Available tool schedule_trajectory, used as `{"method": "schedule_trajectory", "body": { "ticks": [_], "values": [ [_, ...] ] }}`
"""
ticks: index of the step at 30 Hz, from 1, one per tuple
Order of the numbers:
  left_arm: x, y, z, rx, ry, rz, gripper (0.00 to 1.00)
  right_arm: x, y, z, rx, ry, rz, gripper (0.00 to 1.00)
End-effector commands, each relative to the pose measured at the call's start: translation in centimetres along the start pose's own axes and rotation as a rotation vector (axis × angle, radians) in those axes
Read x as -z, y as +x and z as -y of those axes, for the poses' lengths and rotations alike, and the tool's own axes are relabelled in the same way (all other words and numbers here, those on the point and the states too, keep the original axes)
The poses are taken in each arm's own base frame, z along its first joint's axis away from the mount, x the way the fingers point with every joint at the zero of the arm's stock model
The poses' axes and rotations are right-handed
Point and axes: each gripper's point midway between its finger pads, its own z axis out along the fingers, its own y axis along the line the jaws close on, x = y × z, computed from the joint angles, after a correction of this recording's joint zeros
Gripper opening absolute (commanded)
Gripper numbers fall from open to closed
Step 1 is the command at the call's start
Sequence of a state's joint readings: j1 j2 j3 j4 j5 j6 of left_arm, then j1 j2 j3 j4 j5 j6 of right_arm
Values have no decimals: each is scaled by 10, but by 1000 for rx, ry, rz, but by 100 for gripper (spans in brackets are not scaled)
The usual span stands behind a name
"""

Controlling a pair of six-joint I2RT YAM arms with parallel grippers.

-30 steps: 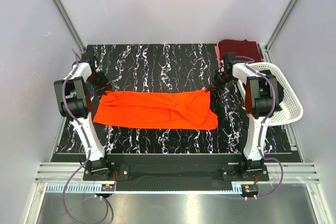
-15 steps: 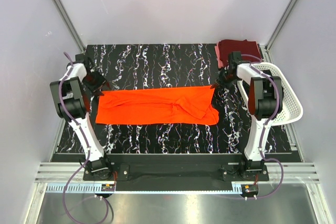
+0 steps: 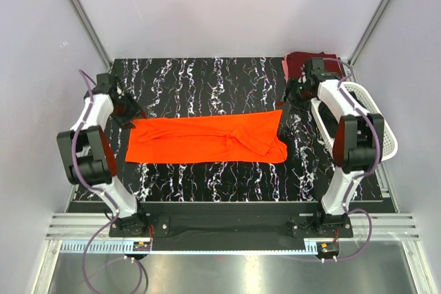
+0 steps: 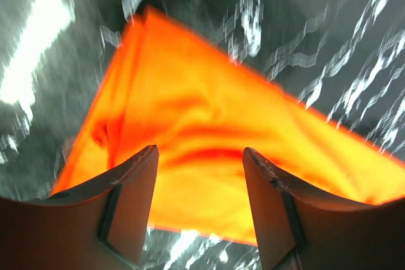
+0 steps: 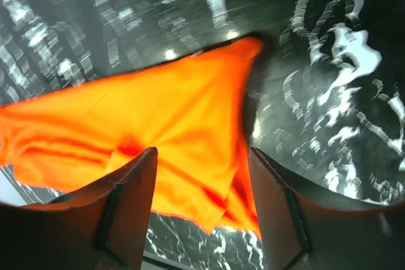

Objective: Fold and stack the t-shirts
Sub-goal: Fold the tshirt

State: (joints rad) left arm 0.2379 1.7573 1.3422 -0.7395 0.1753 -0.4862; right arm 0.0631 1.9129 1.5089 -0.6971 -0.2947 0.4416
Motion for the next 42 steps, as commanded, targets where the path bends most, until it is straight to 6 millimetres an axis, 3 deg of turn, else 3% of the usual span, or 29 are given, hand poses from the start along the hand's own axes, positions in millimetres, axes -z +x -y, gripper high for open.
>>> {"method": "schedule_trajectory", "body": {
  "ticks": [1,3,7,10,13,16,20,29,35,42],
  "values": [
    [2,26,-11,-26,-27,-12,59,35,14,-41,168,-56,46,63],
    [1,40,-19,-16,-41,-32,57,30,35,-72,252,-142,-17,62],
    [-2,43,-25,-15,-65,-46,52,17,67,-114,351,-257,-109,55],
    [-10,42,-27,-6,-76,-59,49,7,78,-130,347,-314,-154,35],
    [-22,43,-37,32,-91,-83,43,-3,85,-140,318,-362,-209,33],
    [-33,50,-52,84,-117,-120,35,-16,92,-142,292,-381,-272,36],
    [-42,59,-60,125,-118,-143,32,-33,97,-137,270,-382,-304,40],
    [-45,60,-58,115,-94,-146,29,-60,96,-127,238,-341,-306,37],
    [-43,56,-57,104,-92,-137,29,-70,106,-119,241,-344,-338,39],
    [-44,55,-56,97,-92,-135,29,-63,128,-126,258,-409,-408,39]
  ]
}}
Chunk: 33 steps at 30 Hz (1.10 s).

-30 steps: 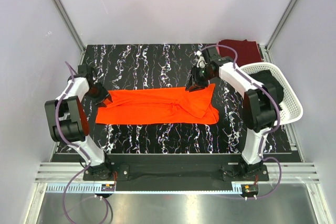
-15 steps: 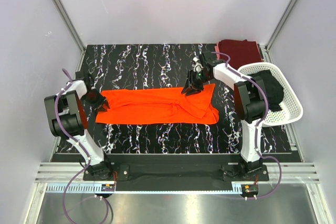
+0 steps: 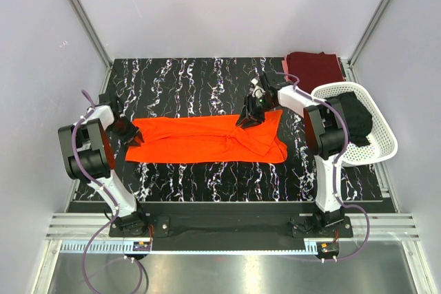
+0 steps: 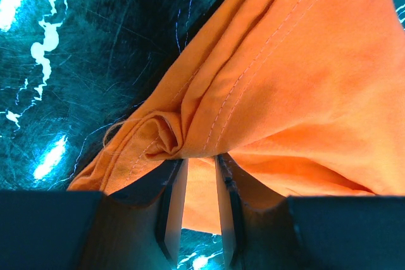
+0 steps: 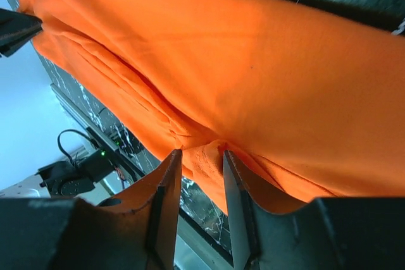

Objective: Fold and stack the t-shirts
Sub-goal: Fold the tshirt

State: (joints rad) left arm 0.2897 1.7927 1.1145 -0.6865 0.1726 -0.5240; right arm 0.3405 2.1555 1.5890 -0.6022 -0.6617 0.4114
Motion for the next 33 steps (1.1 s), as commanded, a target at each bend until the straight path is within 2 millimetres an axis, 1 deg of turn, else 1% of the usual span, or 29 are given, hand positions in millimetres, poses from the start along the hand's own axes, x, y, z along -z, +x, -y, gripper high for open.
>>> {"method": "schedule_trajectory", "body": {
  "ticks": [1,5,6,8,9,10,11,12,13,15,16,18,19,22,24,26,27,28,29,30,31,32,33],
  "values": [
    [-3,-9,4,-24,18,30,29,-2,13,-18,43,-81,-38,40],
    [-3,-11,4,-27,18,33,29,-5,31,-33,59,-114,-89,38],
    [-2,-10,4,-27,16,34,29,-7,42,-37,69,-118,-115,38],
    [-1,-11,5,-31,17,40,29,-3,55,-52,94,-133,-128,38],
    [0,-12,4,-31,14,45,29,-7,72,-55,100,-129,-164,38],
    [0,-12,4,-33,13,46,29,0,82,-67,115,-154,-177,38],
    [1,-13,3,-32,10,48,29,2,92,-72,109,-164,-195,38],
    [1,-13,4,-35,11,50,29,-1,107,-69,91,-165,-227,39],
    [2,-13,3,-38,9,53,29,4,121,-80,100,-198,-253,39],
    [4,-13,3,-40,9,57,29,7,137,-83,73,-226,-291,39],
    [4,-11,3,-40,12,55,30,15,140,-90,84,-242,-288,40],
    [7,-11,5,-44,28,62,30,26,138,-95,96,-234,-257,41],
    [7,-8,3,-45,27,59,30,36,135,-102,123,-233,-220,41],
    [10,-6,4,-57,36,68,31,52,128,-102,139,-178,-159,44],
    [10,-5,2,-60,30,63,31,58,122,-99,131,-171,-132,45],
    [11,-5,2,-63,30,64,31,58,106,-84,122,-109,-72,46],
    [11,-4,1,-63,29,65,31,62,92,-75,100,-91,-35,47],
    [10,-4,2,-64,34,62,31,59,82,-63,70,-71,-17,46],
    [10,-4,3,-63,36,59,31,58,74,-58,43,-69,-4,46],
    [10,-5,3,-62,37,59,31,60,58,-51,29,-77,30,45],
    [10,-5,3,-64,40,60,31,52,54,-43,8,-74,11,41],
    [9,-5,4,-67,39,57,31,47,49,-40,16,-73,2,38],
    [9,-6,5,-67,41,58,31,46,40,-45,29,-76,-3,32]
  ]
}}
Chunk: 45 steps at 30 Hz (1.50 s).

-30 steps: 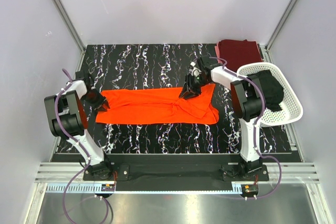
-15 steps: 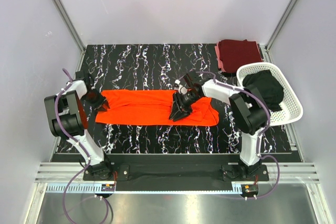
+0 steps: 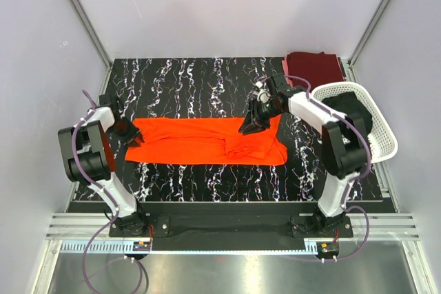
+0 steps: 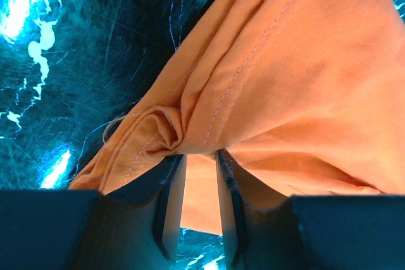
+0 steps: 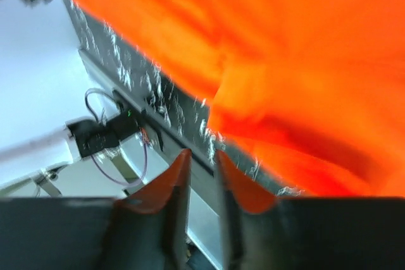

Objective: Fold and stack the t-shirts
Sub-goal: Fold the tshirt

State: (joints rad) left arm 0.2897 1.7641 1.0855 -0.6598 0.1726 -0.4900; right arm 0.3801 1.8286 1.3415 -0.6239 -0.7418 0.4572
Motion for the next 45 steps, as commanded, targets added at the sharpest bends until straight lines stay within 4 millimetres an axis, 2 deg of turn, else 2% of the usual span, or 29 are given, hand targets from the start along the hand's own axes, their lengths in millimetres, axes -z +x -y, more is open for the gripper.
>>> {"method": "schedule_trajectory", "body": {
  "ticks": [1,2,5,8,10,13,14,16,17,18,20,23,27,31,34,35,37,38,40,41,43,45],
  "values": [
    [6,-7,6,-27,28,34,31,-22,-28,15,-13,9,-28,25],
    [7,-8,7,-26,34,35,31,-26,-30,17,-13,5,-43,14],
    [7,-10,10,-25,44,34,31,-38,-36,25,-25,15,-56,9],
    [8,-13,13,-28,51,36,31,-46,-29,31,-50,16,-81,6],
    [7,-13,13,-26,50,33,31,-50,-16,33,-53,20,-105,4],
    [6,-12,12,-30,50,32,31,-56,17,29,-30,26,-156,3],
    [6,-12,12,-33,48,31,31,-60,32,23,-12,21,-184,3],
    [6,-11,9,-38,38,32,31,-62,67,23,-15,18,-227,3],
    [6,-11,9,-40,38,32,31,-57,66,16,-14,8,-215,3],
    [6,-10,7,-44,31,32,31,-56,80,14,-14,-13,-224,3],
    [7,-9,6,-46,28,31,31,-54,88,12,-52,-42,-231,3],
    [12,-9,9,-49,41,39,32,-44,83,4,-10,-28,-203,3],
    [19,-8,13,-50,62,55,34,-29,58,-1,5,-14,-113,3],
    [26,0,23,-64,93,74,35,-17,39,20,-49,22,-49,3],
    [32,8,38,-81,133,100,35,-14,40,38,-66,44,-46,4],
    [33,13,46,-96,150,100,35,-13,44,50,-91,63,-53,3],
    [34,15,54,-88,168,105,35,-12,51,63,-109,76,-59,2],
    [32,17,57,-85,174,98,35,-12,61,75,-141,89,-74,2],
    [27,17,58,-75,179,75,35,-12,74,86,-147,111,-79,2],
    [30,10,61,-80,178,87,35,-14,87,98,-165,131,-92,2],
    [25,1,50,-77,128,88,35,-14,92,115,-178,182,-80,1],
    [26,-9,49,-76,139,93,35,-15,93,130,-193,224,-68,0]
  ]
}}
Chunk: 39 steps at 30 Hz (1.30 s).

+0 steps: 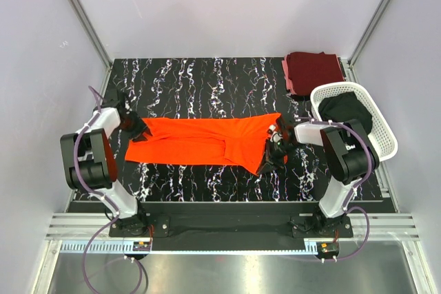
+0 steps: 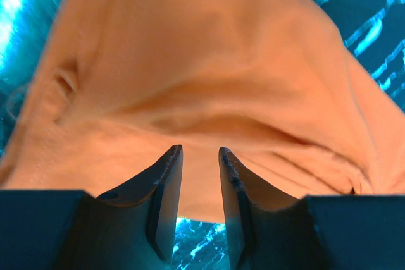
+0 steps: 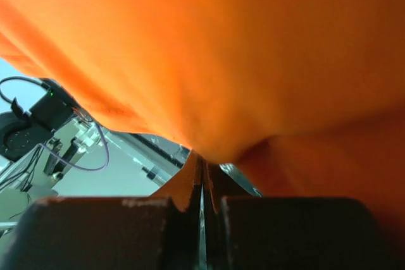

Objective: Fold and stack the t-shirts
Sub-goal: Fold the tshirt

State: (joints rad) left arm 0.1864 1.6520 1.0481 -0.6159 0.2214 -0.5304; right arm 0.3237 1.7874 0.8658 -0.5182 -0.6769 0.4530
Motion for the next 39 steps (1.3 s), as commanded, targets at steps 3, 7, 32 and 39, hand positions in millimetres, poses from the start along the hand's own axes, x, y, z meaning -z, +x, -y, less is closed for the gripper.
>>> {"method": "schedule_trajectory", "body": {
  "ticks": [3,7,32,39],
  "values": [
    [7,-37,-3,-16,-2,53,35,13,-29,11,60,83,120,0],
    [19,-35,4,-53,26,59,35,41,-45,-10,131,110,187,0],
    [-23,-44,-71,104,-158,-11,31,62,-149,40,-47,453,399,9],
    [15,-42,-63,73,-125,99,40,128,-179,0,67,508,526,20]
  ]
}}
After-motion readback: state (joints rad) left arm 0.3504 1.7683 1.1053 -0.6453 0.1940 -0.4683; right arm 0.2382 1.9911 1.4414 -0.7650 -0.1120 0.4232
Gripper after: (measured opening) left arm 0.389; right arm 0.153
